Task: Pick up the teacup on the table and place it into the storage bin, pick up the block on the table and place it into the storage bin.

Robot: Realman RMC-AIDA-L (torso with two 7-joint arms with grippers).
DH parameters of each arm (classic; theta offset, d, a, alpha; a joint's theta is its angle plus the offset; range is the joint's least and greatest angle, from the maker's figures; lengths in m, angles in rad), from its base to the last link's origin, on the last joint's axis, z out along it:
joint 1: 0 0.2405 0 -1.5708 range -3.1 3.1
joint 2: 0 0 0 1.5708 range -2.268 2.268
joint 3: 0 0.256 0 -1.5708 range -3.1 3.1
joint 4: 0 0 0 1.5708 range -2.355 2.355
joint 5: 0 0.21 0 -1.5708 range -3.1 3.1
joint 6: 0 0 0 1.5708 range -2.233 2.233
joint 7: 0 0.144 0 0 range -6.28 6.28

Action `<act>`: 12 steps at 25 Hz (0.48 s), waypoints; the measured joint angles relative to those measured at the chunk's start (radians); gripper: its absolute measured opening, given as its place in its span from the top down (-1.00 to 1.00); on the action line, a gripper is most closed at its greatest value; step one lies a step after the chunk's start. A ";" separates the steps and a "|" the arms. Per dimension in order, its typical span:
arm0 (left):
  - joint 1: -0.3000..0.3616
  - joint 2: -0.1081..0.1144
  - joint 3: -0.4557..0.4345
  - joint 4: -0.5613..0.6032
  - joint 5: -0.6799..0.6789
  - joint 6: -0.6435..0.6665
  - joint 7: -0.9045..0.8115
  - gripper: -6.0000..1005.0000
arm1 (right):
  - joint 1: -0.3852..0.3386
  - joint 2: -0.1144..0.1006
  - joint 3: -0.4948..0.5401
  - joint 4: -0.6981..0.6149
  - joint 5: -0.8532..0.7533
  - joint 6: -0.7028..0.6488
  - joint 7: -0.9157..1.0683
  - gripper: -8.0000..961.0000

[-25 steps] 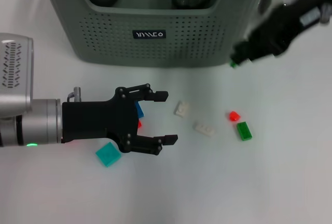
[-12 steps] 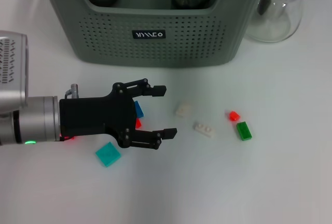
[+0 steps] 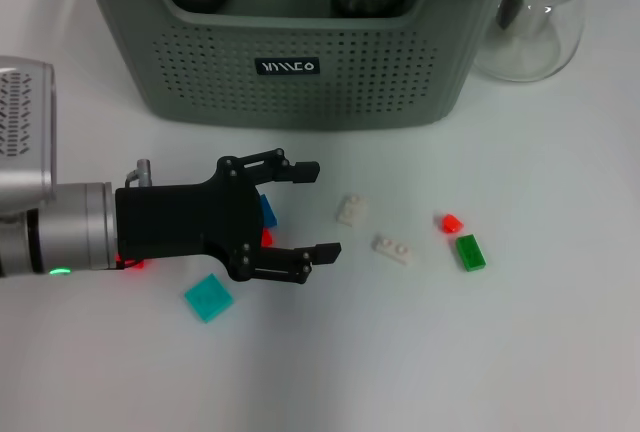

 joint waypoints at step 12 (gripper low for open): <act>-0.022 0.002 0.000 -0.024 0.005 -0.019 0.000 -0.78 | 0.030 0.060 -0.089 0.115 0.001 0.228 -0.011 0.37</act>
